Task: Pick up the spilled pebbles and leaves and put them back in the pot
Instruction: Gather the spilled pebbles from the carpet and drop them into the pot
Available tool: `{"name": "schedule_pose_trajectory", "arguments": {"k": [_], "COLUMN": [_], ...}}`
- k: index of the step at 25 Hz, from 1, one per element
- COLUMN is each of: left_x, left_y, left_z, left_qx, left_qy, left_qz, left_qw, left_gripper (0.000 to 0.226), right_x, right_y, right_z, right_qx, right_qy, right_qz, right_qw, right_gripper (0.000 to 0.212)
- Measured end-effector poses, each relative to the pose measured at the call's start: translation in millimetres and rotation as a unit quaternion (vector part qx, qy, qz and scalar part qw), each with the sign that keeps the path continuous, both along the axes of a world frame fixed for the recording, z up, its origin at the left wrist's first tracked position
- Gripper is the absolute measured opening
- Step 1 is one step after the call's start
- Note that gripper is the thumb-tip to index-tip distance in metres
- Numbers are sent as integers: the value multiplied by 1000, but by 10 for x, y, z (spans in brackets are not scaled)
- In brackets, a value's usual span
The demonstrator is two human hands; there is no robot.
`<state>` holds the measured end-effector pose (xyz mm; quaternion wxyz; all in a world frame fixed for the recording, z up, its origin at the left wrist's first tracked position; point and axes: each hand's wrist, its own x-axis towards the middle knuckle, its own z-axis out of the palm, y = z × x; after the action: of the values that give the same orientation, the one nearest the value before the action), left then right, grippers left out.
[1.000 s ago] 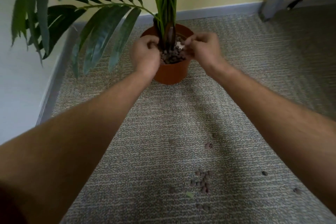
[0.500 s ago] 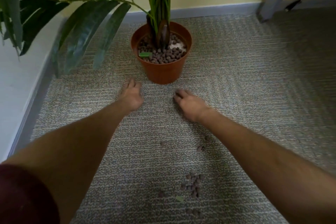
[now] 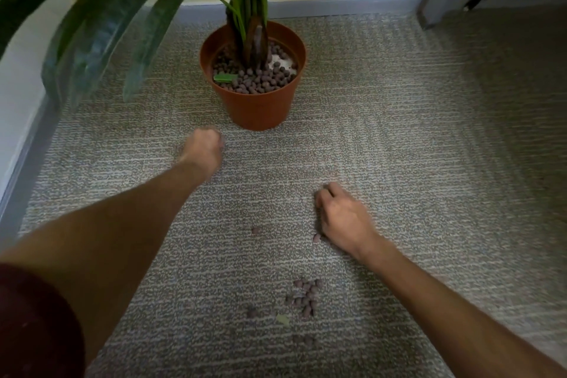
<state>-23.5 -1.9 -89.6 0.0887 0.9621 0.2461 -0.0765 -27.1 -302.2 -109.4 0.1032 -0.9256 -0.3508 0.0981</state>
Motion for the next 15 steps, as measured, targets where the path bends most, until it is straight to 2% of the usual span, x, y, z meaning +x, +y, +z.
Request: {"name": "schedule_pose_trajectory", "arguments": {"k": [2, 4, 9, 12, 13, 15], "left_x": [0, -13, -257, -427, -505, -709], "left_y": [130, 295, 171, -35, -140, -423], "left_z": [-2, -24, 1, 42, 43, 46], "left_qx": [-25, -51, -104, -151, -169, -198], "left_qy": [-15, -12, -8, 9, 4, -7], "left_qz": [89, 102, 47, -24, -50, -114], "left_qw": [996, 993, 993, 988, 984, 973], "left_gripper": [17, 19, 13, 13, 12, 12], "right_x": [-186, -319, -537, -690, -743, -841], "right_y": [-48, -61, -106, -262, -333, -453], "right_z": [19, 43, 107, 130, 129, 132], "right_qx": [16, 8, -21, -6, -7, -28], "right_qy": [18, 44, 74, 99, 115, 152], "right_qz": [38, 83, 148, 153, 141, 105], "right_qw": [999, 996, 986, 983, 983, 982], "right_gripper": [16, 18, 13, 9, 16, 45]}}
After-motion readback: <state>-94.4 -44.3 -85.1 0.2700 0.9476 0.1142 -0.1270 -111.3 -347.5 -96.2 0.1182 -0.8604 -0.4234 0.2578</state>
